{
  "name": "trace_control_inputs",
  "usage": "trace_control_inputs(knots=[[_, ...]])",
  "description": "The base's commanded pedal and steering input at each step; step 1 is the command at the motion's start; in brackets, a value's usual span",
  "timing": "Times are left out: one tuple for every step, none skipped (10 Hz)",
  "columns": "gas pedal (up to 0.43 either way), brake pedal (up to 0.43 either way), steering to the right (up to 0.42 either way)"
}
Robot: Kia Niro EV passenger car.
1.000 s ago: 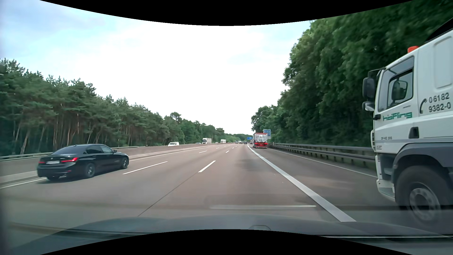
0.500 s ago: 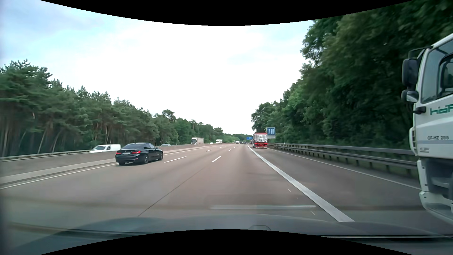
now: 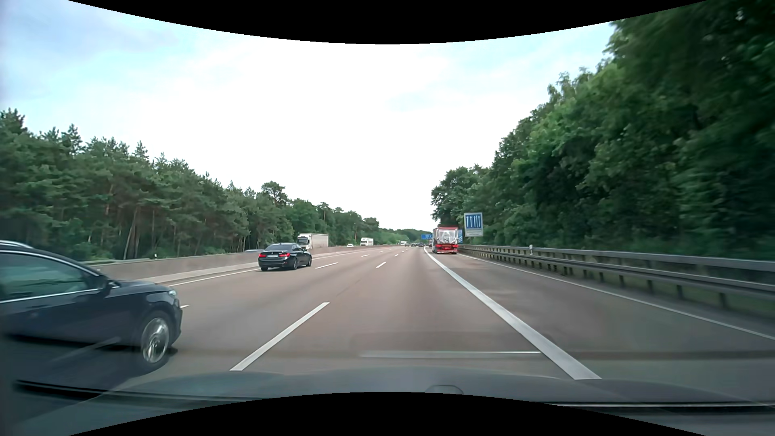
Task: Follow the waypoints while adhering to traffic rules and regulations
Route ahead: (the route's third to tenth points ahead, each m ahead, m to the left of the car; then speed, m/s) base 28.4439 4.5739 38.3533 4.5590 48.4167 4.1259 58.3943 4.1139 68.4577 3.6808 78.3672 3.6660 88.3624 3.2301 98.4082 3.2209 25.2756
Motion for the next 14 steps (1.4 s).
trace_control_inputs(knots=[[0.248,0.0,-0.002],[0.248,0.0,-0.003],[0.26,0.0,-0.003],[0.26,0.0,-0.002],[0.26,0.0,-0.002],[0.26,0.0,-0.002],[0.28,0.0,-0.002],[0.28,0.0,-0.002],[0.28,0.0,-0.002],[0.28,0.0,-0.002],[0.28,0.0,-0.002],[0.28,0.0,-0.002],[0.28,0.0,-0.002],[0.28,0.0,-0.002]])
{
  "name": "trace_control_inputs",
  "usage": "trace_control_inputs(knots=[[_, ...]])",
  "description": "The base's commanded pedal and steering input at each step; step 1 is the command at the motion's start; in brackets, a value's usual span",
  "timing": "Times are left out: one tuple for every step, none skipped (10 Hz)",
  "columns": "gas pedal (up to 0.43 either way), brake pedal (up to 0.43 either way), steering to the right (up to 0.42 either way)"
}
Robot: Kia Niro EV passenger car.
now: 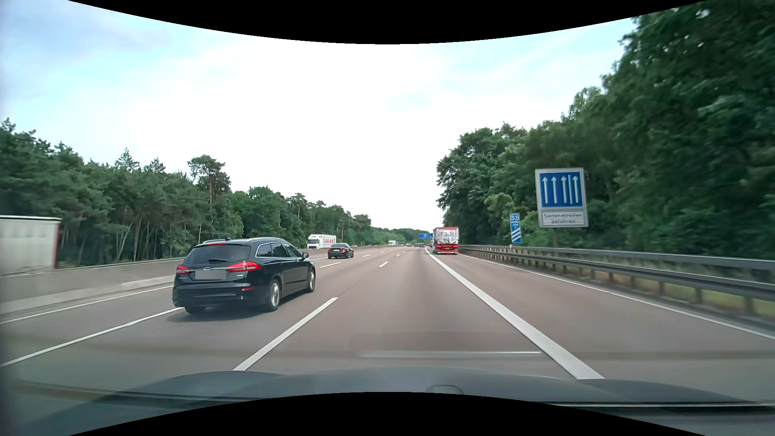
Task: Follow the waypoints while adhering to traffic rules and regulations
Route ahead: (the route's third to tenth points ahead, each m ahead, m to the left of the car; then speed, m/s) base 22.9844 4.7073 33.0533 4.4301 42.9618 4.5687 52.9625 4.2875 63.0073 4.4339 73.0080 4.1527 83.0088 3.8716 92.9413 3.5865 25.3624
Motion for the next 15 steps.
trace_control_inputs(knots=[[0.28,0.0,-0.002],[0.28,0.0,-0.001],[0.28,0.0,-0.001],[0.28,0.0,-0.001],[0.28,0.0,-0.001],[0.28,0.0,-0.001],[0.28,0.0,-0.001],[0.28,0.0,-0.001],[0.28,0.0,-0.001],[0.28,0.0,-0.001],[0.28,0.0,-0.001],[0.28,0.0,-0.001],[0.28,0.0,-0.001],[0.28,0.0,0.0],[0.28,0.0,-0.001]])
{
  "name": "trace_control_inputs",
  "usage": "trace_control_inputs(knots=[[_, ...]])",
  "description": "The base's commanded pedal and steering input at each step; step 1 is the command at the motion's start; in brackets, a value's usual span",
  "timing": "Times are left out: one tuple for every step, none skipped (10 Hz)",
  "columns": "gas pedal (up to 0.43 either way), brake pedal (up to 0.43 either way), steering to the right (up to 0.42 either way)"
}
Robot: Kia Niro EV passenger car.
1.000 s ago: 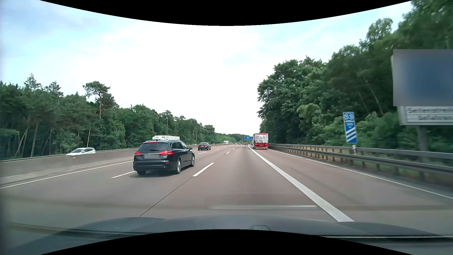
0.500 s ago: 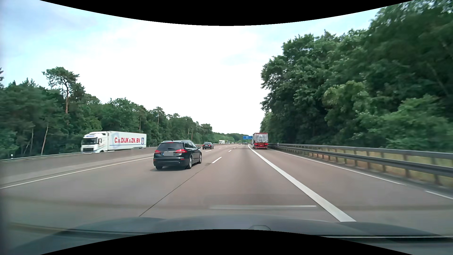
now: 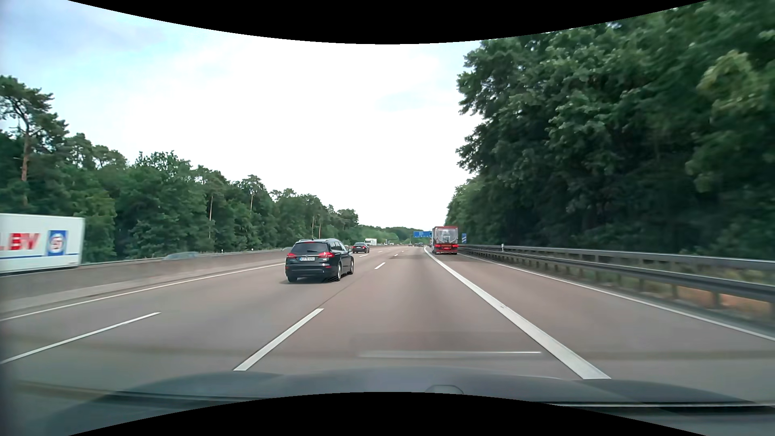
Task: Follow the waypoints while adhering to traffic rules and regulations
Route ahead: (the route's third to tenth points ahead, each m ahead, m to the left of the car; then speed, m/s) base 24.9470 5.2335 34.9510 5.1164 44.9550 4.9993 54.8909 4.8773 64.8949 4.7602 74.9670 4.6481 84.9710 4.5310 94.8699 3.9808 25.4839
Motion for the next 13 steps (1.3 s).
trace_control_inputs(knots=[[0.28,0.0,-0.001],[0.28,0.0,0.0],[0.28,0.0,-0.001],[0.28,0.0,-0.001],[0.28,0.0,-0.001],[0.28,0.0,-0.002],[0.28,0.0,-0.002],[0.28,0.0,-0.002],[0.28,0.0,-0.002],[0.28,0.0,-0.002],[0.28,0.0,-0.002],[0.28,0.0,-0.002],[0.28,0.0,-0.002]])
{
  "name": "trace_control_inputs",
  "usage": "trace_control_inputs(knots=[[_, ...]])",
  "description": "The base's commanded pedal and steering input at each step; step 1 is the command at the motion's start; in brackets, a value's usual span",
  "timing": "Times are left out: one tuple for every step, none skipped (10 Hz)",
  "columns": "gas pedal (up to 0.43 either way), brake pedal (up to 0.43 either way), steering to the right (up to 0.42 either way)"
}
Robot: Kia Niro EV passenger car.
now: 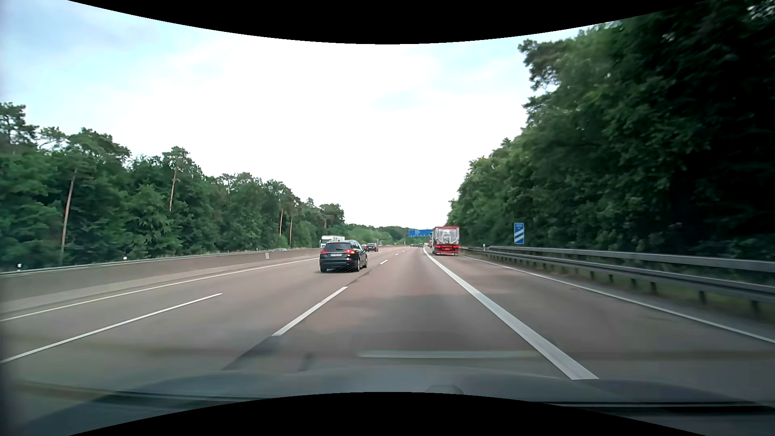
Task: Follow the waypoints while adhering to traffic rules and regulations
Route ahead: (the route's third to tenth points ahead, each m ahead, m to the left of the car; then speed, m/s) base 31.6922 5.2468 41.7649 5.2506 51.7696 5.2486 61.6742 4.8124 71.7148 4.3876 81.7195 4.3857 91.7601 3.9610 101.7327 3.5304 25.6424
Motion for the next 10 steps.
trace_control_inputs(knots=[[0.28,0.0,-0.002],[0.28,0.0,-0.002],[0.28,0.0,-0.002],[0.28,0.0,-0.002],[0.28,0.0,-0.002],[0.28,0.0,-0.002],[0.28,0.0,-0.002],[0.28,0.0,-0.002],[0.28,0.0,-0.002],[0.28,0.0,-0.002]])
